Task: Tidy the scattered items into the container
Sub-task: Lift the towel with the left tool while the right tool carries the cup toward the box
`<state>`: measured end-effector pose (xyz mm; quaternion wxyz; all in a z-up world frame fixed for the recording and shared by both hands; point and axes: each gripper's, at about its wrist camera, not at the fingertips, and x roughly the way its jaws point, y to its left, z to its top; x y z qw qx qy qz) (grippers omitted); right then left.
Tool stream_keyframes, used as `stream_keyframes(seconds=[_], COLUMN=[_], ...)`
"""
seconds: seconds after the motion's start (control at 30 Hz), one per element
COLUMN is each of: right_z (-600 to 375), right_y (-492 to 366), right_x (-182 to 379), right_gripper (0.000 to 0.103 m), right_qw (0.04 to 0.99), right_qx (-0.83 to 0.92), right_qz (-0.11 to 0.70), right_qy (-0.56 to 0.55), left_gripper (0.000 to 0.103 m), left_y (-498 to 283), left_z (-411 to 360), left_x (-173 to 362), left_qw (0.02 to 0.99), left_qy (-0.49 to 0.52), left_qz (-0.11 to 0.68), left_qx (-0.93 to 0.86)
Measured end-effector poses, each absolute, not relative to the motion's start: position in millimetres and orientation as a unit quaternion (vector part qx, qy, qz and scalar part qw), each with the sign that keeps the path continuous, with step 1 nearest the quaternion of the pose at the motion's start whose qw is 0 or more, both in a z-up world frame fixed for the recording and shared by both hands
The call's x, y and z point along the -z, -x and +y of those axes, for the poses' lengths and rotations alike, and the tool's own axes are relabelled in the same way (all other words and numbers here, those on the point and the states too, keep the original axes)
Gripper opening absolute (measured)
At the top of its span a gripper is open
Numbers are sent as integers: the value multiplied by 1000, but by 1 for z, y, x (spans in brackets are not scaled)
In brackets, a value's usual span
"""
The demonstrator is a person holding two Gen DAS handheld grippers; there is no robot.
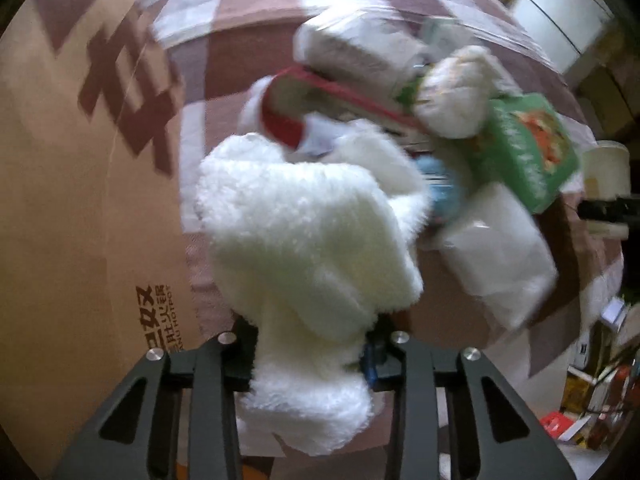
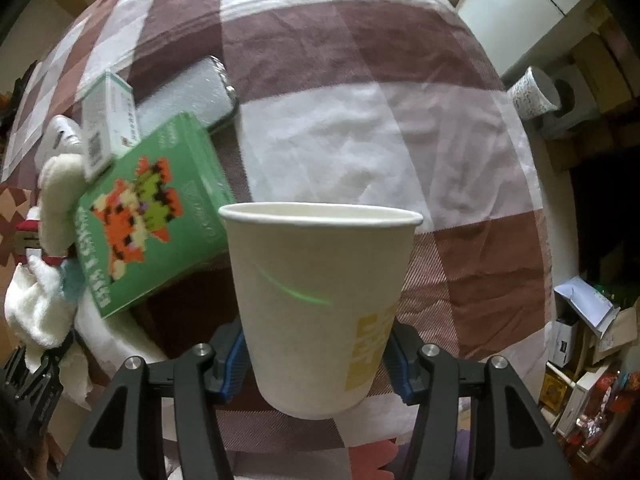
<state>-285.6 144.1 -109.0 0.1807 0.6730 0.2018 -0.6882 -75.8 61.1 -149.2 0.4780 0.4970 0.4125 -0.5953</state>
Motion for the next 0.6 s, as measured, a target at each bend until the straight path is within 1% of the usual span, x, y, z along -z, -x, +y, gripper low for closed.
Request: stream_keyframes(seconds=[0.23, 0.33, 0.43, 0.6], right_z=[146, 136, 122, 97], right_y=[282, 280, 288, 255], right_x=[63, 51, 36, 4], right_gripper=[57, 57, 57, 57], right_qw=[214, 232, 257, 311], right_qx=[701, 707, 706, 692], right_qz=[215, 222, 227, 216], right_qy=[-645, -630, -619, -614], left_gripper=[34, 34, 34, 34], left_y=[97, 126, 119, 99], left_z=[69, 58, 51, 52], left_x=[99, 72, 48, 10], left_qw=[441, 433, 430, 438], left_qy=[-480, -468, -450, -423], left_qz=[419, 424, 437, 443], left_qx=[632, 643, 649, 658])
